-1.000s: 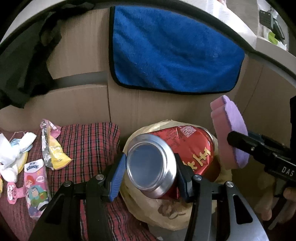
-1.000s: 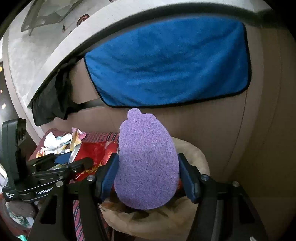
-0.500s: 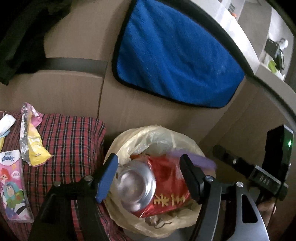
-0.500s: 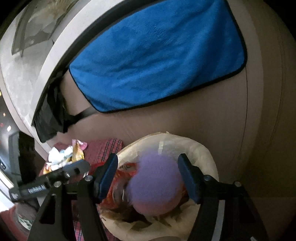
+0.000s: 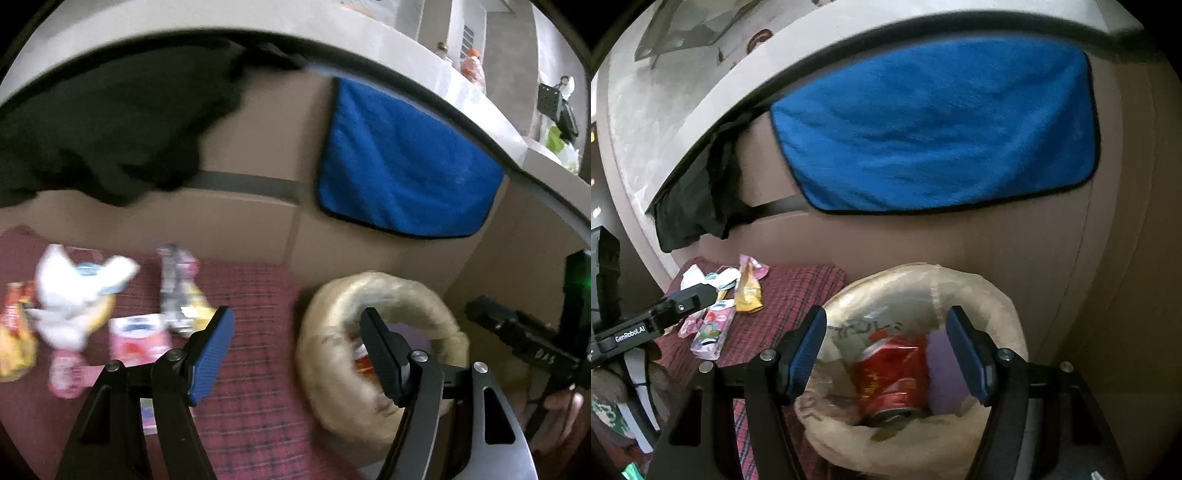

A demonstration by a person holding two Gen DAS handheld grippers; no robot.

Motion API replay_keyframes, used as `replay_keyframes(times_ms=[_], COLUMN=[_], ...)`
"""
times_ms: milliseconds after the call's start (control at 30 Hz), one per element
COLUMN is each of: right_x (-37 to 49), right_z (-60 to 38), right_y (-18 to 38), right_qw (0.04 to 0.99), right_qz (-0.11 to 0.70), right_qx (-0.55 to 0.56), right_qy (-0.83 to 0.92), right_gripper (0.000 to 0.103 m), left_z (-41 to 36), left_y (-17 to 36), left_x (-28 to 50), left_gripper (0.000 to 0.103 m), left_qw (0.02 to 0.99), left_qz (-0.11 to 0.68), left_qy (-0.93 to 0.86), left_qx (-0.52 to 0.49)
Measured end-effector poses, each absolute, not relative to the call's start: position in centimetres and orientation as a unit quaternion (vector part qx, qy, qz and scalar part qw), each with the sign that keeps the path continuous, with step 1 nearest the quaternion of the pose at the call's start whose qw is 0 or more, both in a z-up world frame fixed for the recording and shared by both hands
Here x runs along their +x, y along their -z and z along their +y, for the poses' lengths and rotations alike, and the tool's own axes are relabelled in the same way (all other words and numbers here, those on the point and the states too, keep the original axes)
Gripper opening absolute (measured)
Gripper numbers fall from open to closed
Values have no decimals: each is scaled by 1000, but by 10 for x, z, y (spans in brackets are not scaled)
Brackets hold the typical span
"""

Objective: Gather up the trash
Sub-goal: 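Carry the can and sponge over the lined bin and open both grippers, then grasp the yellow snack bag with the left gripper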

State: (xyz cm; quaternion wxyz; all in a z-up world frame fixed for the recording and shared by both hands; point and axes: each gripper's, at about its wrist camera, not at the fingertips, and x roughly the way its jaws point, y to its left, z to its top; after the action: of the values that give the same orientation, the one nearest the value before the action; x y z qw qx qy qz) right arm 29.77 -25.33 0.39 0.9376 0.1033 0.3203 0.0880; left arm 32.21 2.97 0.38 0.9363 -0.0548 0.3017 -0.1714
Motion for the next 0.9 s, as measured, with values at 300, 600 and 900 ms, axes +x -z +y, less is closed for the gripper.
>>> replay_keyframes(times_ms=[300,600,900], right_x=[291,311,325], right_z=[-168,-74,-12], right_y=[-24,-21,-11], right_qw=[947,926,910], right_qz=[302,333,358], right_qx=[47,42,19], right_qy=[-100,-172,-207], right_gripper=[65,64,63], left_z=[165,298,333], left_y=[1,20,67], left_x=[299,311,354], left_gripper=[75,75,71], left_qw=[948,935,896], left_qz=[281,318,396], left_qy=[91,-6,21], left_qx=[-117,-157,-199])
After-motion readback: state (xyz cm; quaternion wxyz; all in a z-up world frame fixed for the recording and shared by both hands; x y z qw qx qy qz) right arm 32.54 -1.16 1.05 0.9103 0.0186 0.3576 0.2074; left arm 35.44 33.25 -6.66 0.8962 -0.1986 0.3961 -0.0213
